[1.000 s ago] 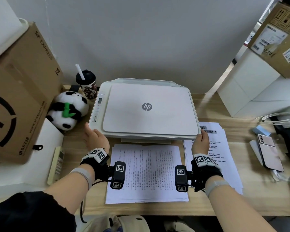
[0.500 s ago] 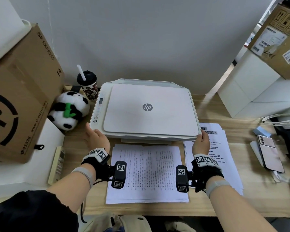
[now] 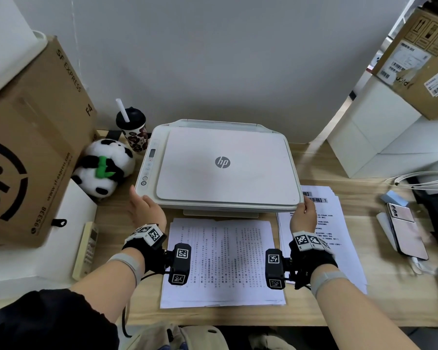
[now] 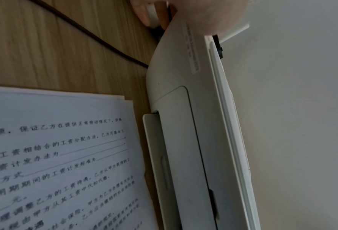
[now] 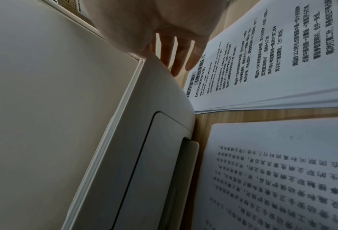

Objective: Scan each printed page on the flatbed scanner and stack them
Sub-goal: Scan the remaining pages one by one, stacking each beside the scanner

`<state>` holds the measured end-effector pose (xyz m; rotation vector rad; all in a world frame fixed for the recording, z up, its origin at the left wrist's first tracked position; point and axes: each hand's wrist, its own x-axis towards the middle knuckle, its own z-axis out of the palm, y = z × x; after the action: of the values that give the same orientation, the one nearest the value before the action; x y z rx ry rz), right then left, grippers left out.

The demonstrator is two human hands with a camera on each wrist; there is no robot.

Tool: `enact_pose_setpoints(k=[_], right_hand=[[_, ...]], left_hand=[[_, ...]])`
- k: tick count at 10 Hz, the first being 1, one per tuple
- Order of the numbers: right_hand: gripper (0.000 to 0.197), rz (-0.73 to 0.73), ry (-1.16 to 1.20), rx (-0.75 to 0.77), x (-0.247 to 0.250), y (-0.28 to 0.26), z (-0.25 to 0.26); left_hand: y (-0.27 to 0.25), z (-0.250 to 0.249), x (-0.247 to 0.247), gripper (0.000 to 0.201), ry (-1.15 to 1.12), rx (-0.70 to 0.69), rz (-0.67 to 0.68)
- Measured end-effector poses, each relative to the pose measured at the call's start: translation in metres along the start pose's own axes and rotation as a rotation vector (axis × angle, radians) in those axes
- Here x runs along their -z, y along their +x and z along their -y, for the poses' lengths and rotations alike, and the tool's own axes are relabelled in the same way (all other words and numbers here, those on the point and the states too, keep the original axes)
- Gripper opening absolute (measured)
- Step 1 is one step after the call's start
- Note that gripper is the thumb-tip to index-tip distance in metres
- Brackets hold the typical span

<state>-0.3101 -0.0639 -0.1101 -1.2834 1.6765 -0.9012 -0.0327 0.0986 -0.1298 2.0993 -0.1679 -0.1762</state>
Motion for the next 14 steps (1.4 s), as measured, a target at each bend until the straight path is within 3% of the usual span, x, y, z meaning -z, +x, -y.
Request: enact_pose_setpoints(k=[8, 12, 13, 14], right_hand=[[0.037, -0.015, -0.012, 0.018, 0.000, 0.002, -0.002], [0.036, -0.013, -0.091, 0.041, 0.000, 0.008, -0.002], [0.035, -0.011, -0.094, 0.036, -0.002, 0.011, -0.002], [0.035, -0.011, -0.088, 0.020, -0.002, 0.012, -0.001]], left_hand=[[-0.003, -0.004, 0.002, 0.048, -0.009, 0.015, 0.014], [0.020, -0.037, 0.024, 0.049, 0.029, 0.142, 0.086], [0.023, -0.052, 0.033, 0.045, 0.050, 0.099, 0.069], [0.029, -0.064, 0.034, 0.037, 0.063, -0.029, 0.159]])
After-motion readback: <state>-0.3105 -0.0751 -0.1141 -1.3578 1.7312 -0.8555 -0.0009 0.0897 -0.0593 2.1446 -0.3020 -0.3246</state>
